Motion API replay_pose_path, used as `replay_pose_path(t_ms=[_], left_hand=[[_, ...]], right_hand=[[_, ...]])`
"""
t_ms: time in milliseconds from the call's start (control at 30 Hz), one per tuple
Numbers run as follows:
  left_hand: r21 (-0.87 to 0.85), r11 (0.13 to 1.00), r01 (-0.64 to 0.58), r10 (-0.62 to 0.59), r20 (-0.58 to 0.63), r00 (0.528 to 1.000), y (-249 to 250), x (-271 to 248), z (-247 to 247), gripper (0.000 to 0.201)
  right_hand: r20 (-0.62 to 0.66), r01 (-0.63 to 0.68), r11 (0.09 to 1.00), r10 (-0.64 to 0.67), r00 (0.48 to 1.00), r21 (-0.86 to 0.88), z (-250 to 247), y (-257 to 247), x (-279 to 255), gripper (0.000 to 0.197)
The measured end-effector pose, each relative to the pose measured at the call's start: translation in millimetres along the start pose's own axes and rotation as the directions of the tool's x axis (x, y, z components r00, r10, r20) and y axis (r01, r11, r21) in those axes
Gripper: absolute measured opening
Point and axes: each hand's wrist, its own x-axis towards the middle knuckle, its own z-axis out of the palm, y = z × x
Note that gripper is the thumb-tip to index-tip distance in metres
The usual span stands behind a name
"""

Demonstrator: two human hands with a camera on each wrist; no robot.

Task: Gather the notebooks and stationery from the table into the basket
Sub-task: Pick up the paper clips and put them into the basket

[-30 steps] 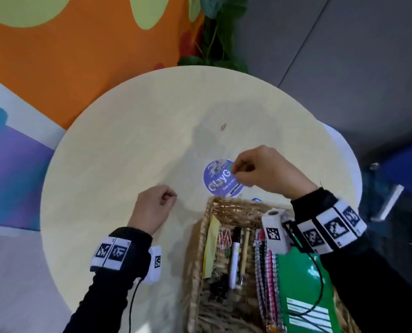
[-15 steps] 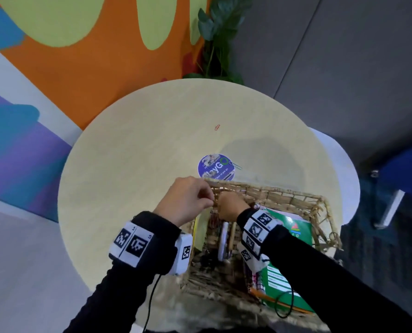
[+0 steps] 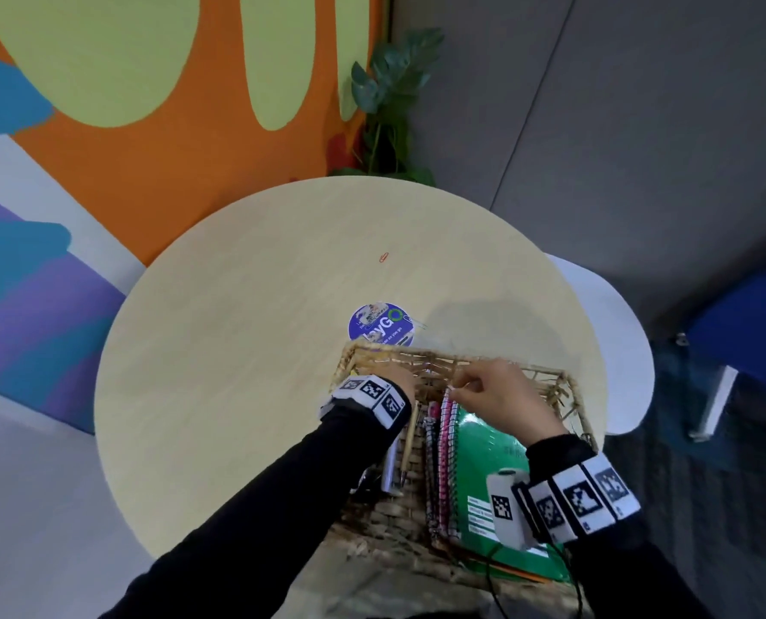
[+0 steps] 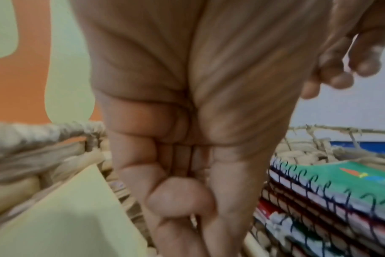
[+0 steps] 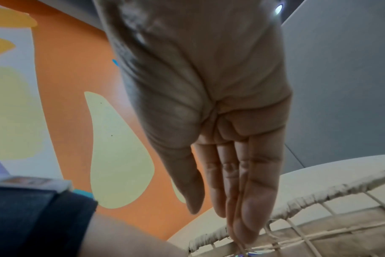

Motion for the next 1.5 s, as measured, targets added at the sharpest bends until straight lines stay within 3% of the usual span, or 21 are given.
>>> replay_pose_path(t_ms=[67, 167, 233, 367, 467, 533, 667, 767, 866, 1000, 1133, 1233, 1500], left_hand=[[0.045, 0.999, -0.021, 0.02, 0.022, 1.0, -2.3, 14.3, 9.3, 0.029], [0.034, 0.999, -0.017, 0.016, 0.031, 0.999, -1.8, -8.5, -11.7, 0.024], [-0.101, 0.994, -0.032, 0.033, 0.007, 0.999, -5.1, -20.9, -34.3, 0.018], [-0.409, 0.907, -0.096, 0.063, -0.093, 0.994, -39.4, -38.0, -87.8, 0.028], [-0.479, 0.872, -0.103, 0.024, -0.168, 0.985, -78.0, -30.9, -124.0, 0.022], [-0.451, 0.89, -0.075, -0.032, -0.227, 0.973, -99.0, -13.7, -137.2, 0.019], [-0.393, 0.919, -0.022, -0.079, -0.239, 0.968, -124.1, 34.2, -129.5, 0.017], [-0.391, 0.92, -0.027, -0.07, -0.232, 0.97, -128.0, 67.3, -109.9, 0.017], [-0.419, 0.907, -0.046, -0.054, -0.225, 0.973, -124.3, 93.5, -89.2, 0.015], [-0.468, 0.882, -0.054, -0.054, -0.215, 0.975, -116.2, 117.1, -74.7, 0.01], [-0.437, 0.898, -0.049, -0.047, -0.205, 0.978, -107.1, 131.1, -71.2, 0.012], [-0.36, 0.932, -0.039, -0.034, -0.193, 0.981, -101.7, 137.2, -68.3, 0.022], [-0.262, 0.965, -0.005, -0.041, -0.171, 0.984, -93.7, 137.0, -67.3, 0.018]], right_hand=[[0.0, 0.0, 1.0, -0.001, 1.0, 0.023, 0.3, 5.2, -2.9, 0.016], [0.002, -0.007, 0.998, 0.007, 1.0, 0.067, -4.3, 8.5, 1.5, 0.013], [-0.029, -0.001, 0.995, 0.004, 1.0, 0.097, -14.8, 8.9, 13.1, 0.014], [-0.167, 0.075, 0.992, -0.057, 0.984, 0.103, -51.1, 1.0, 57.4, 0.019], [-0.189, 0.131, 0.988, -0.115, 0.975, 0.076, -70.1, -12.6, 108.6, 0.018], [-0.114, 0.171, 0.985, -0.171, 0.979, -0.003, -70.9, -23.1, 147.3, 0.016], [0.172, 0.246, 0.948, -0.213, 0.962, -0.202, -49.4, -38.7, 213.1, 0.019], [0.345, 0.268, 0.911, -0.153, 0.926, -0.315, -21.1, -35.1, 247.6, 0.023], [0.429, 0.245, 0.887, -0.059, 0.901, -0.391, 5.4, -25.8, 269.8, 0.03], [0.453, 0.226, 0.859, 0.007, 0.891, -0.458, 25.1, -20.9, 279.1, 0.04], [0.457, 0.243, 0.842, 0.005, 0.889, -0.482, 32.5, -20.4, 284.0, 0.022], [0.466, 0.247, 0.839, 0.008, 0.885, -0.484, 32.4, -21.5, 285.7, 0.02], [0.428, 0.258, 0.858, -0.05, 0.902, -0.444, 14.1, -33.4, 265.8, 0.014]])
